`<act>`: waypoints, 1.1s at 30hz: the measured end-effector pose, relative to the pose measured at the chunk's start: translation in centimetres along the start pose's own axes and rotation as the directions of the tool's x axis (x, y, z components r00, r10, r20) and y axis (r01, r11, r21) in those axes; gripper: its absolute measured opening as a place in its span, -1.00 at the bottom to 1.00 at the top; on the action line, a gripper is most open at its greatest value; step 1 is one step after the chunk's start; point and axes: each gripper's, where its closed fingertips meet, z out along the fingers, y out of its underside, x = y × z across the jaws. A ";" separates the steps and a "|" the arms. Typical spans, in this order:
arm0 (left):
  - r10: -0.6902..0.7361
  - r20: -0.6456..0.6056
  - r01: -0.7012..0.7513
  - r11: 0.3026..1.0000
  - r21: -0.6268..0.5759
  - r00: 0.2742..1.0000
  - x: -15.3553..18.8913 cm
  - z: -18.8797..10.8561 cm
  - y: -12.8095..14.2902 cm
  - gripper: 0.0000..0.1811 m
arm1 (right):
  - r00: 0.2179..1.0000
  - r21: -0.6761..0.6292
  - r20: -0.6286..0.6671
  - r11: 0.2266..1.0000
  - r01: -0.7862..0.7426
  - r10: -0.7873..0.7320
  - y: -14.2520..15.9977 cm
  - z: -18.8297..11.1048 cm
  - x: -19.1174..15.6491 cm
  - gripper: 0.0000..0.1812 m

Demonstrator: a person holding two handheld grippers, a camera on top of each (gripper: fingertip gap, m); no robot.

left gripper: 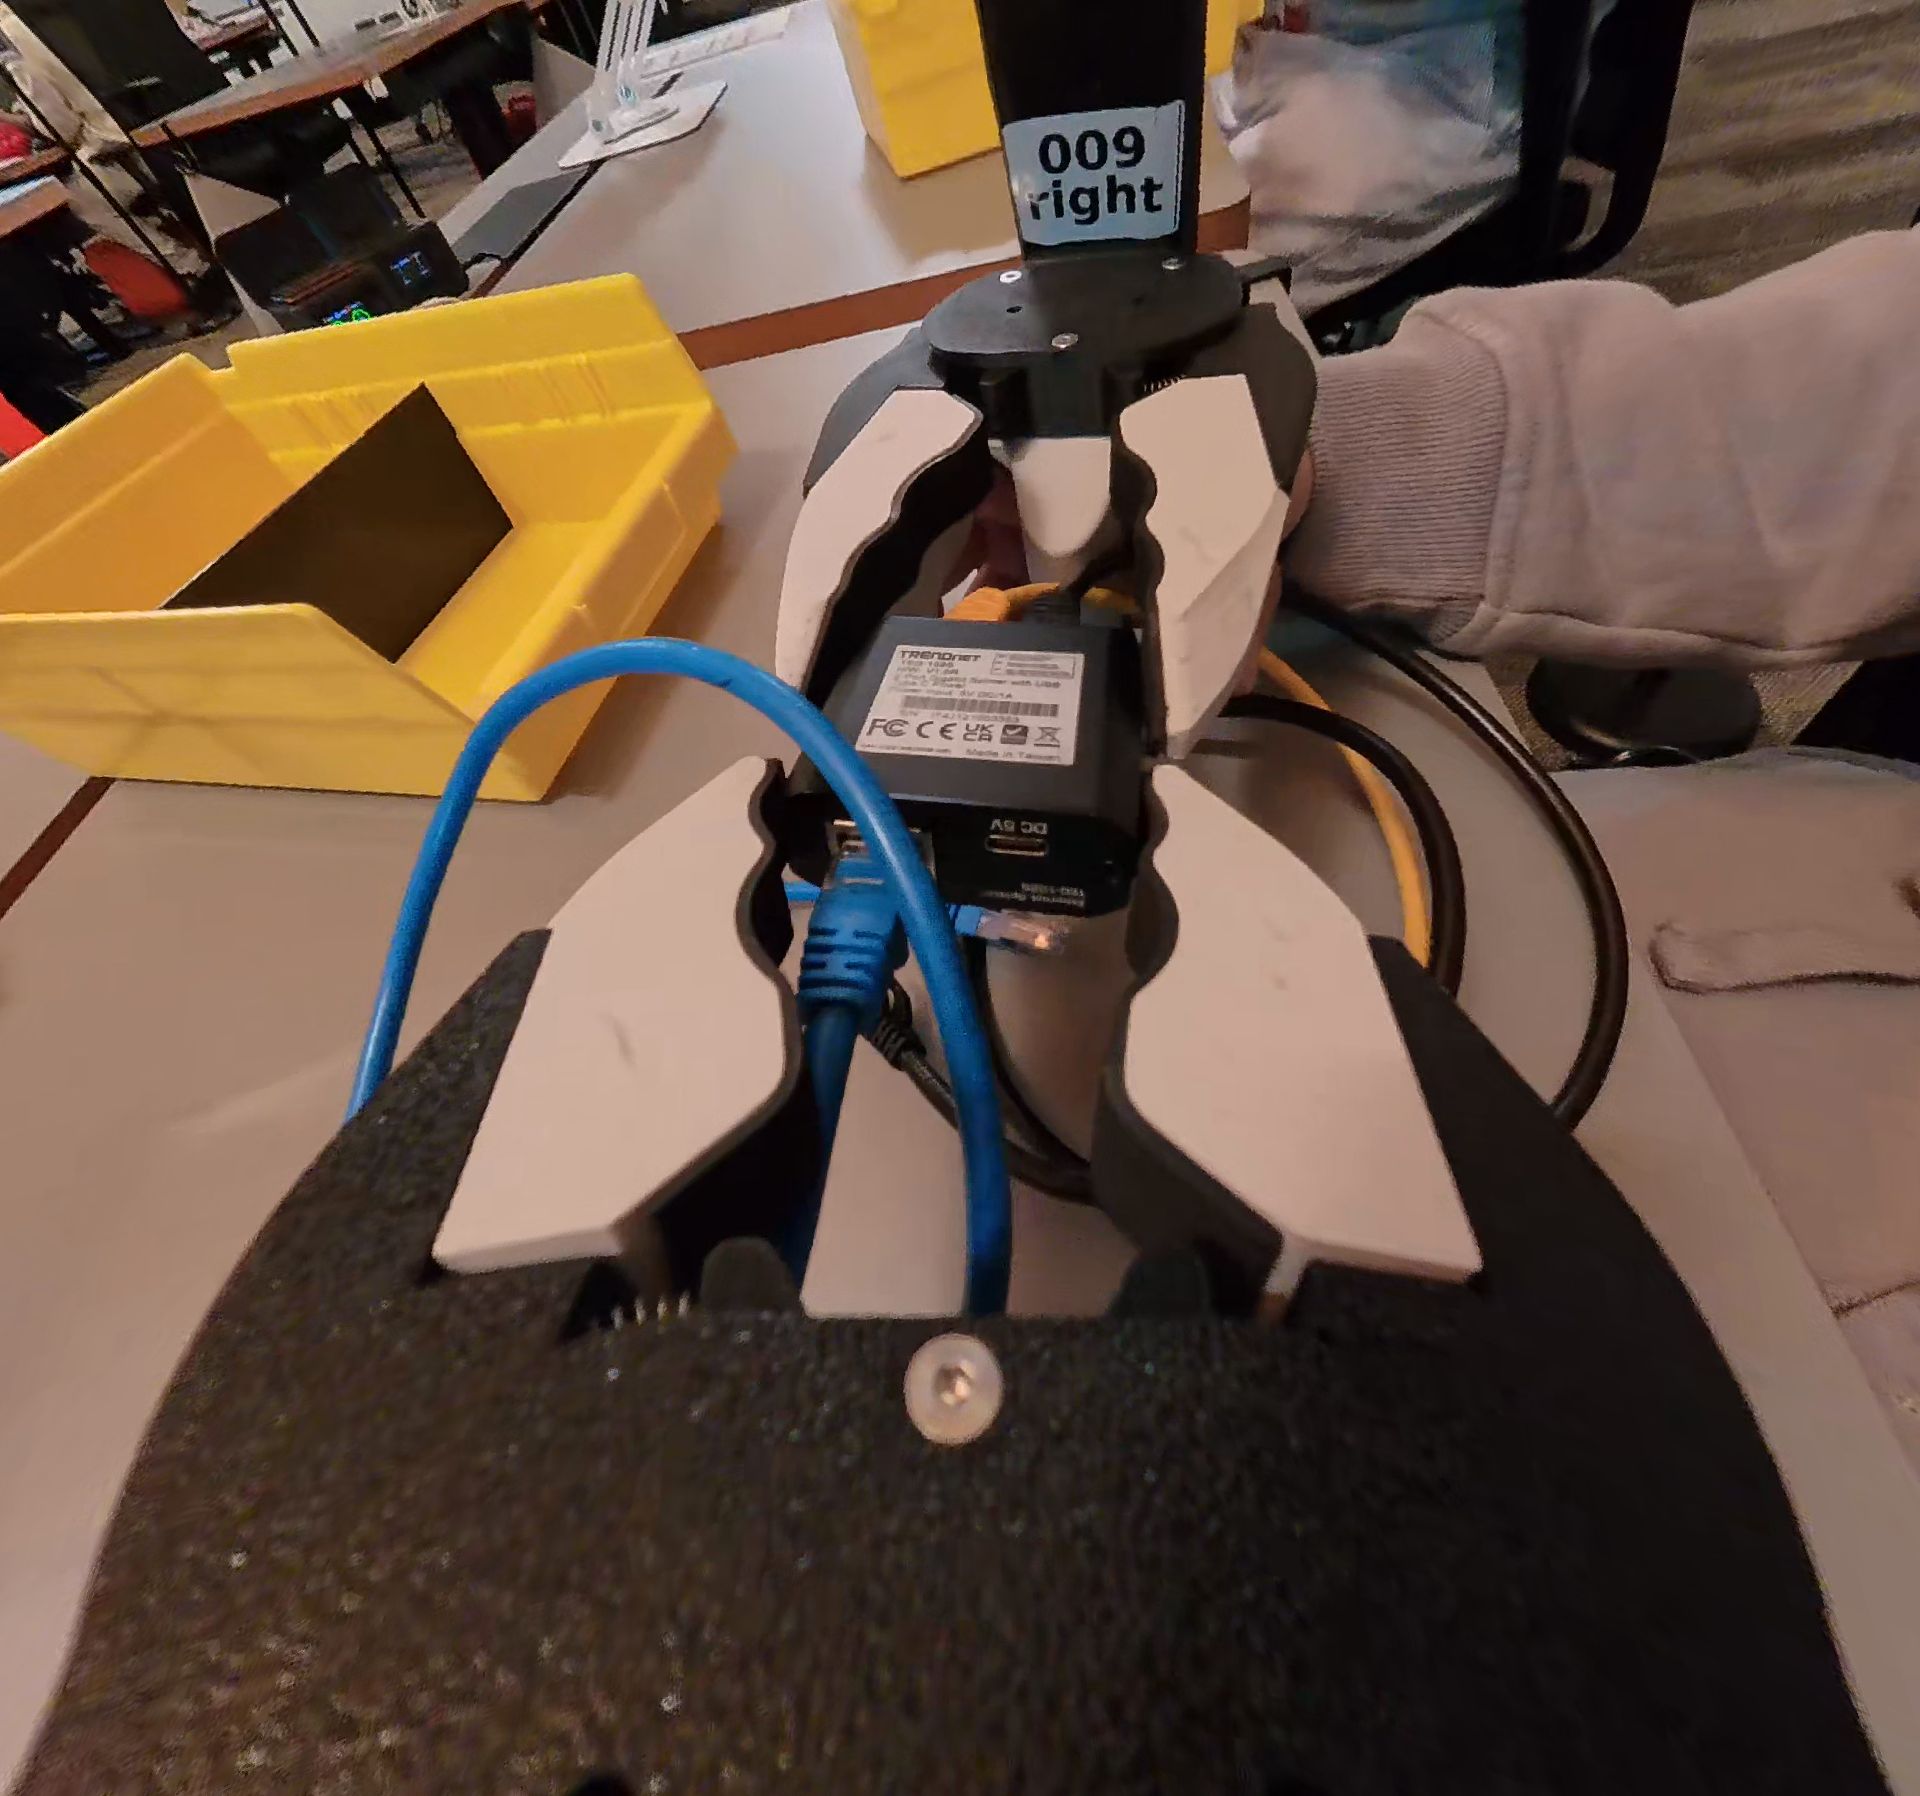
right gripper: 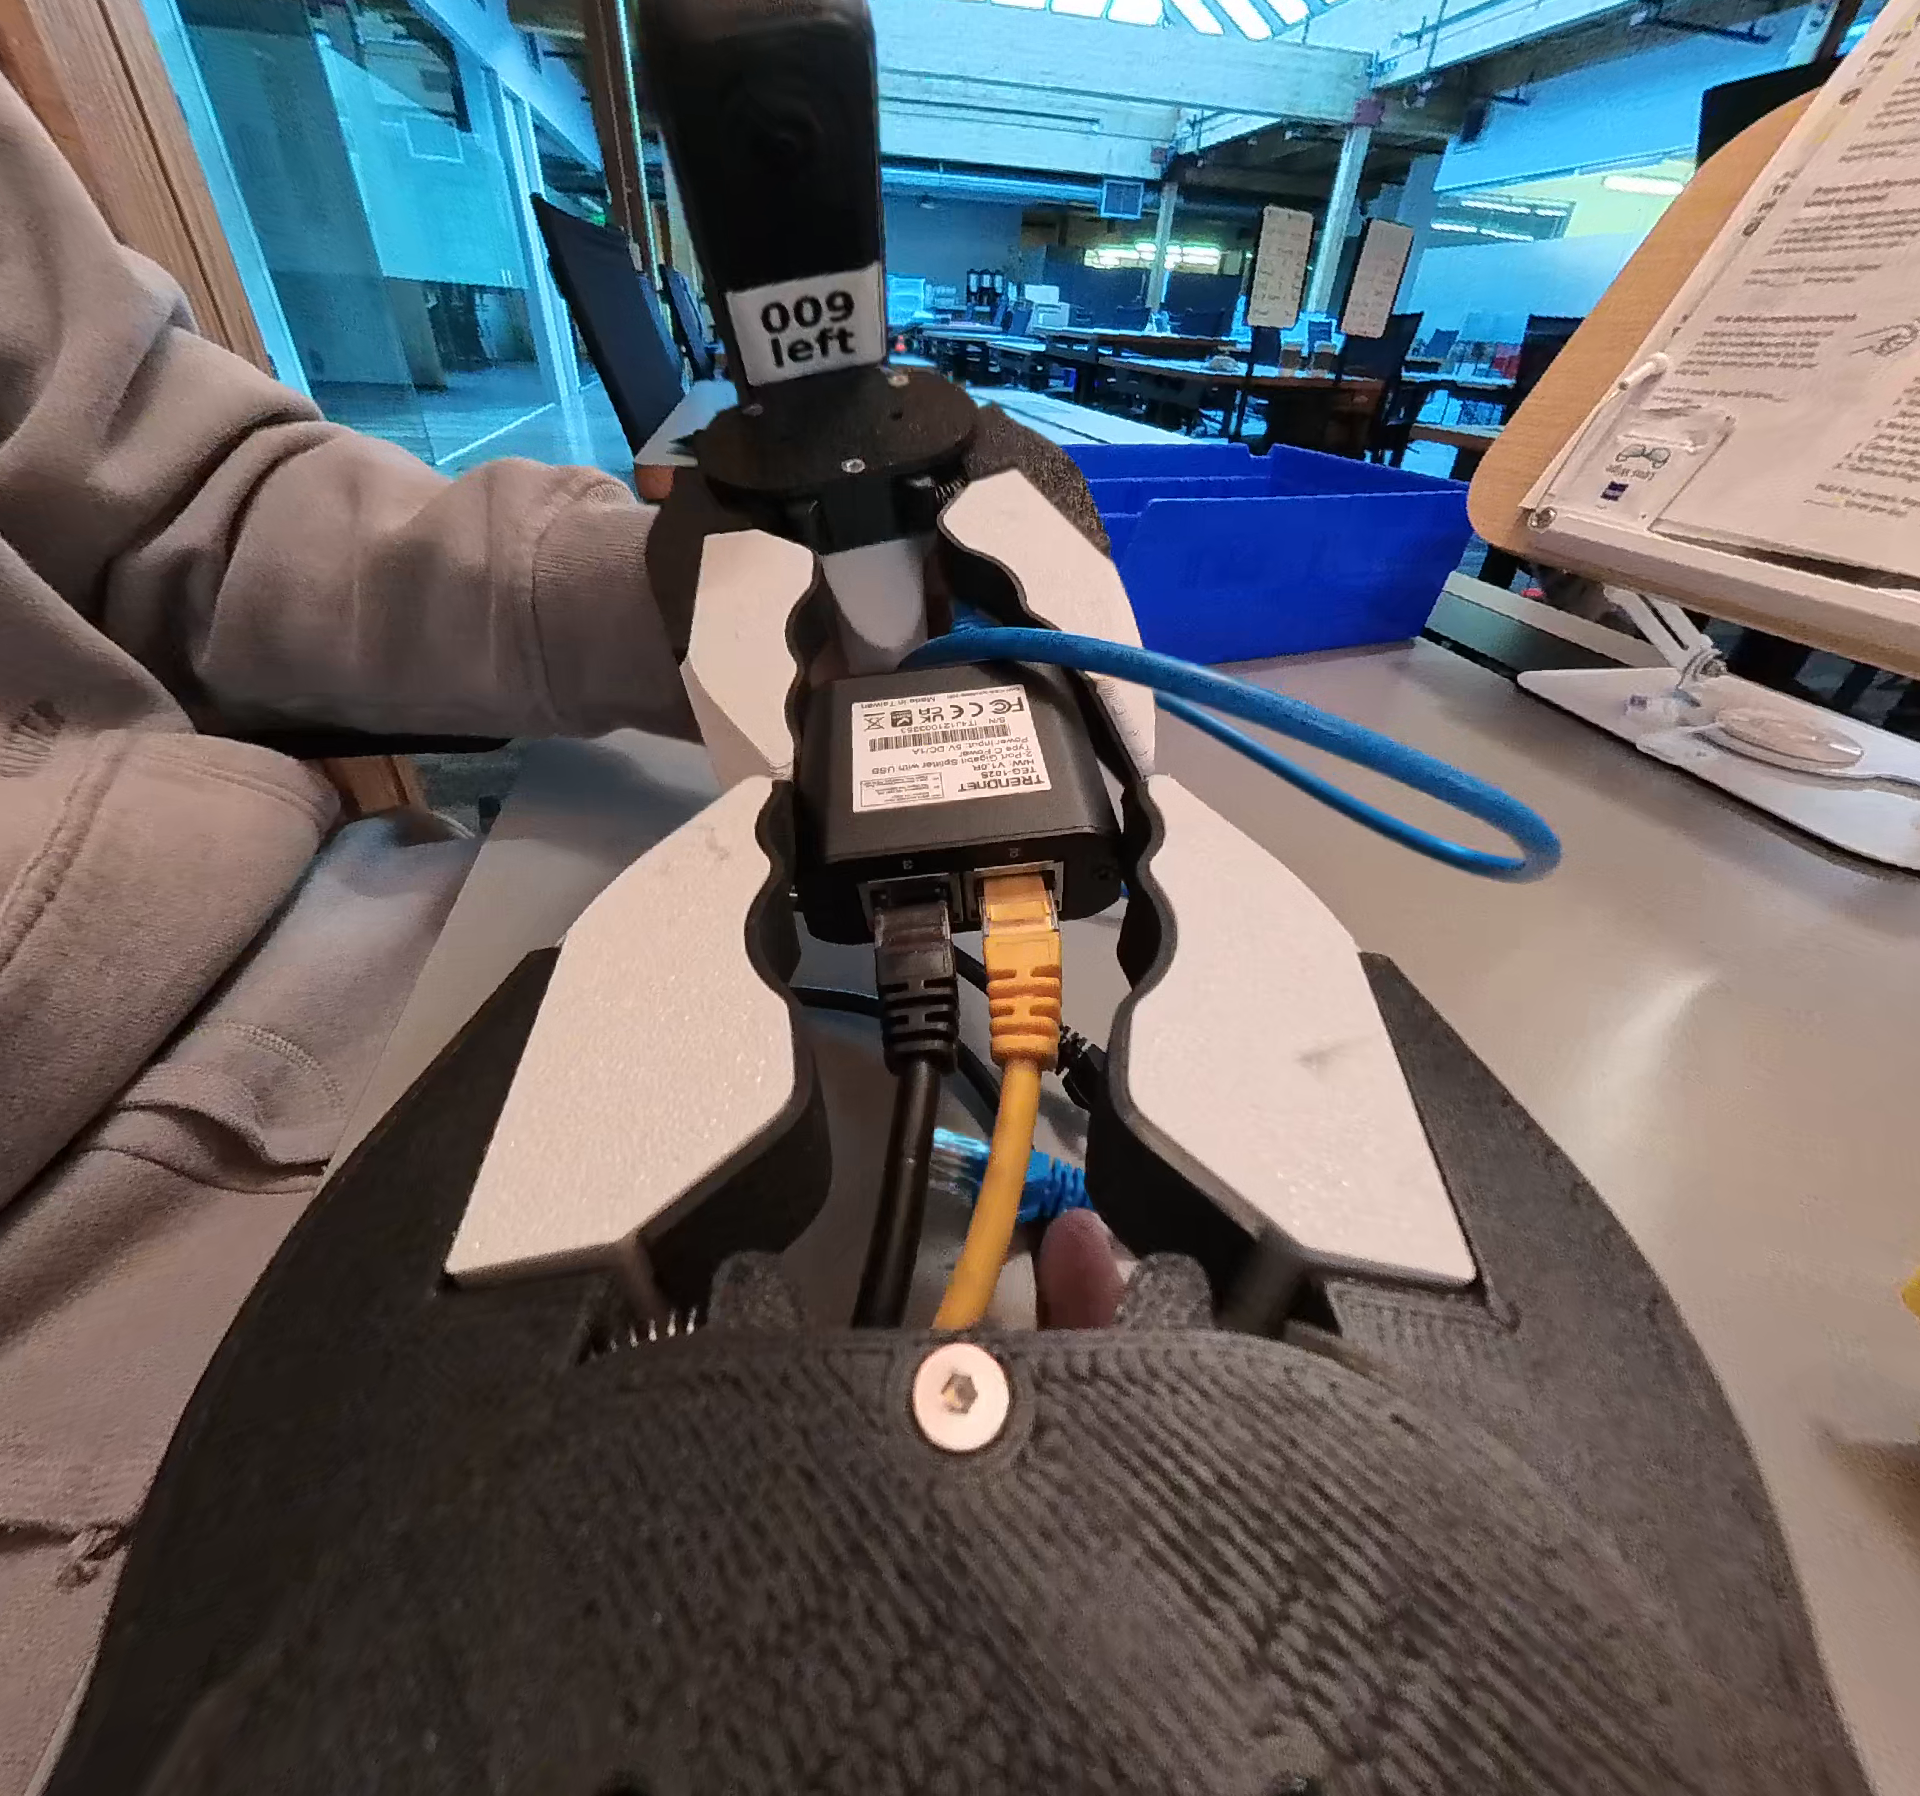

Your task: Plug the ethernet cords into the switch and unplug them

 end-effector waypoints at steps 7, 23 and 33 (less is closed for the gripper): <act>-0.008 -0.003 0.008 1.000 0.012 1.000 -0.1 0.2 0.3 -0.31 | 1.000 -0.024 -0.002 1.000 0.013 -0.013 0.3 0.0 0.2 -0.33; 0.009 0.507 -0.072 0.992 0.104 0.862 -7.4 -3.5 -0.6 -0.31 | 0.611 0.414 -0.320 0.686 -0.598 0.725 -6.1 -0.8 5.4 -0.40; 0.005 0.516 -0.090 0.986 0.141 0.857 -6.8 -3.4 -1.1 -0.32 | 0.397 0.531 -0.096 0.384 -0.755 0.913 -2.5 1.1 5.9 -0.66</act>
